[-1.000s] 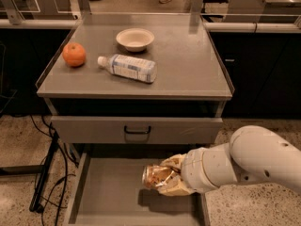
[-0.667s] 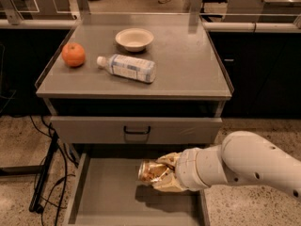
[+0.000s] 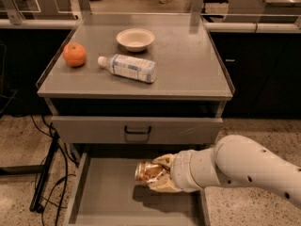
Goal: Place orange can into middle drawer
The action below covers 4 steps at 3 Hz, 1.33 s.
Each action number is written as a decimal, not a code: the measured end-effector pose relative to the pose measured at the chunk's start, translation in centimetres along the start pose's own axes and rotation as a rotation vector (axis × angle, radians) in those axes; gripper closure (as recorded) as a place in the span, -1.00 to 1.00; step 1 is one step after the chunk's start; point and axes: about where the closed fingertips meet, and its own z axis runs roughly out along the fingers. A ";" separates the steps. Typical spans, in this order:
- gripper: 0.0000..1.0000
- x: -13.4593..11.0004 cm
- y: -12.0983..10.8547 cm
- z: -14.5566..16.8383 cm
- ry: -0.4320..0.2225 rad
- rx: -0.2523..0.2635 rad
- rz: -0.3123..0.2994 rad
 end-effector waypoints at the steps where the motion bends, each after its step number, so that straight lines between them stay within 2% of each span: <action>1: 1.00 2.3 -1.1 4.7 0.011 0.029 0.035; 3: 1.00 5.5 -2.8 10.8 -0.017 0.048 0.064; 4: 1.00 7.6 -3.2 13.8 -0.037 0.033 0.084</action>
Offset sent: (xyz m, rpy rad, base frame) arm 0.0608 0.0275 -0.1133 0.0223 0.0021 -0.0933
